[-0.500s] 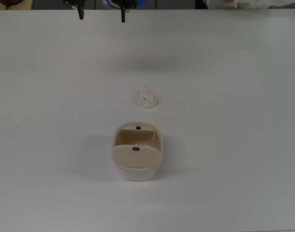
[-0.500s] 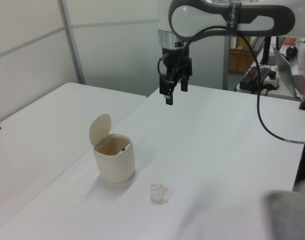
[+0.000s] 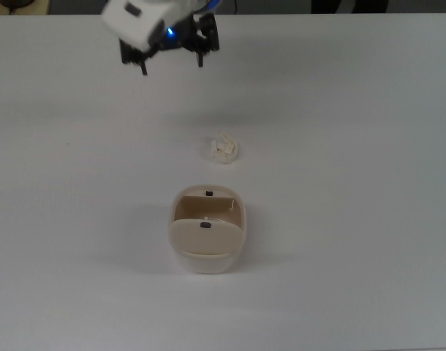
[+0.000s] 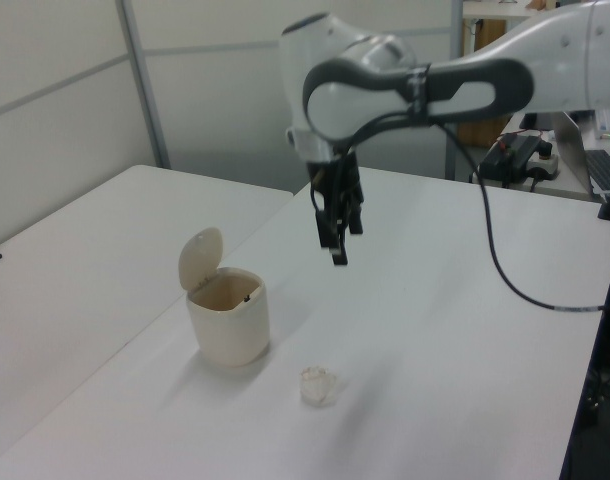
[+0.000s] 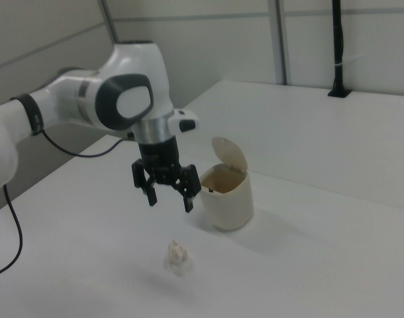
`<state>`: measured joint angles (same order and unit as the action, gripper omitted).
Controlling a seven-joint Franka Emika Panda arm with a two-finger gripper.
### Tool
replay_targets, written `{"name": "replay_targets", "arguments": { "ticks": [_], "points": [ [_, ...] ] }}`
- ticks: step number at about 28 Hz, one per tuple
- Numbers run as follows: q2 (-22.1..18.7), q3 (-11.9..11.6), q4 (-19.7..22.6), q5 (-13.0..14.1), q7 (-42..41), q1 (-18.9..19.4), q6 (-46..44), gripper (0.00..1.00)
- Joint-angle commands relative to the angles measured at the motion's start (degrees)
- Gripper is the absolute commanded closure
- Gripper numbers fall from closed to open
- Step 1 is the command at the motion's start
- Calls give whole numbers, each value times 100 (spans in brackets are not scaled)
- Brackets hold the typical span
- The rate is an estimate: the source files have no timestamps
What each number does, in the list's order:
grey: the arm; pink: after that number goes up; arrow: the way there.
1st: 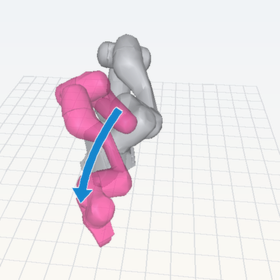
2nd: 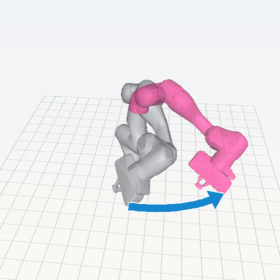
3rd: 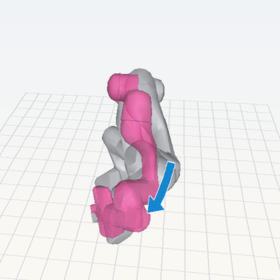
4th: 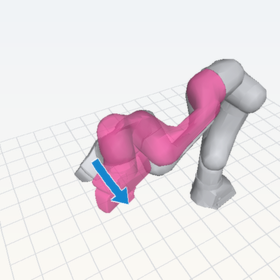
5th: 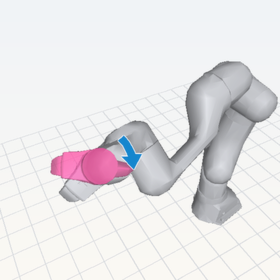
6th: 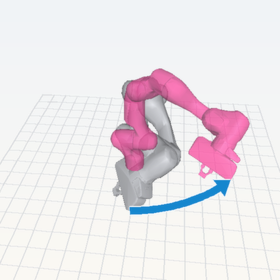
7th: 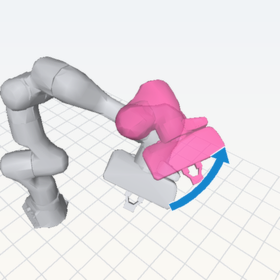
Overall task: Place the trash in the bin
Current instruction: 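Move the open gripper toward the crumpled white paper ball, then lower the gripper onto the paper ball and close on it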
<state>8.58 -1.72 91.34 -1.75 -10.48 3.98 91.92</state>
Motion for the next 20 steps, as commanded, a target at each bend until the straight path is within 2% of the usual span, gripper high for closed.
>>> {"name": "replay_targets", "arguments": {
  "ticks": [1,3,9,15,20],
  "points": [
    [100,-12,506,-97,-358,243,492,0],
    [92,5,962,-97,-349,357,1105,0],
    [214,14,1807,-89,-288,499,2538,0],
    [749,14,1879,-97,-288,700,3156,0],
    [935,14,1870,-106,-288,701,3394,0]
  ]
}}
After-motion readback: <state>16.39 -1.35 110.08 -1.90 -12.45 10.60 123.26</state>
